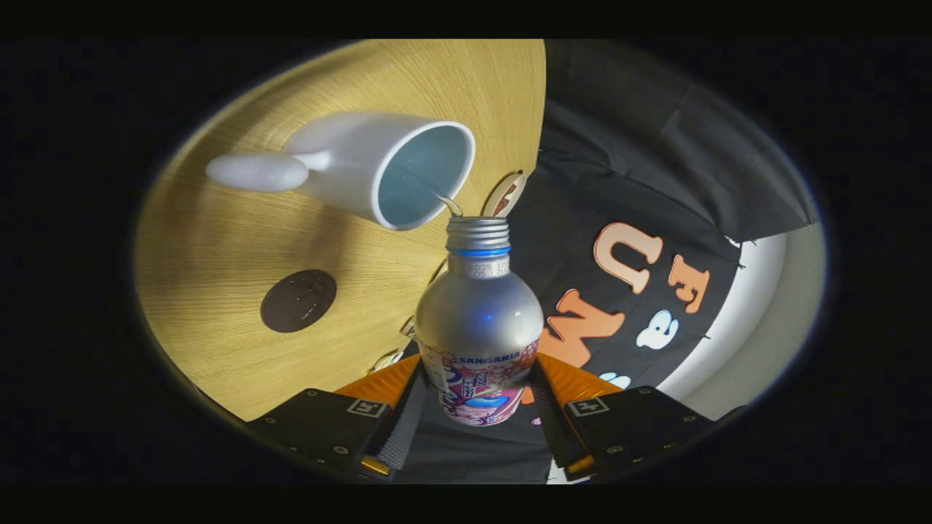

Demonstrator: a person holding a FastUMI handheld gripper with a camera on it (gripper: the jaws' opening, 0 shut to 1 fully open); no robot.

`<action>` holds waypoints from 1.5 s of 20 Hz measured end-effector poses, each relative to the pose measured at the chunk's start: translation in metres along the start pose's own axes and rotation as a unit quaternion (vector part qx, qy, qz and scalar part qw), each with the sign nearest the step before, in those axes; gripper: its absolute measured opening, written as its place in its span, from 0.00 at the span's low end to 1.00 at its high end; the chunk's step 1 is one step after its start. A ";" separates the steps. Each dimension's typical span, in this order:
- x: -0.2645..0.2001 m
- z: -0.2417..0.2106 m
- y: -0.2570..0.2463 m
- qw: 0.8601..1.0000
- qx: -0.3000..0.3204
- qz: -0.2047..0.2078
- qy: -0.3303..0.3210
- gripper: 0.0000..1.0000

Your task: Take the bottle from table, then pour the juice into the cup, finally place the bottle on the coaster

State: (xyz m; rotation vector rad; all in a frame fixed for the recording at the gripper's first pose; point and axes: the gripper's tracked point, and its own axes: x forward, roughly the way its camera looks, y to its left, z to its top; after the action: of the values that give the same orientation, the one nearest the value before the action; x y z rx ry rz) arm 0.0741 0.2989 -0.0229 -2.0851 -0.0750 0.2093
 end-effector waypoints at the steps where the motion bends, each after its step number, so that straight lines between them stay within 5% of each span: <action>1: 0.000 0.001 -0.001 1.000 -0.002 0.001 0.000 0.74; 30: -0.011 0.007 -0.006 0.999 -0.038 0.001 -0.011 0.74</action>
State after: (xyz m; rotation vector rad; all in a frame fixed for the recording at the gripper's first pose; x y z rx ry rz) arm 0.0625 0.3069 -0.0197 -2.1593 -0.0963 0.2327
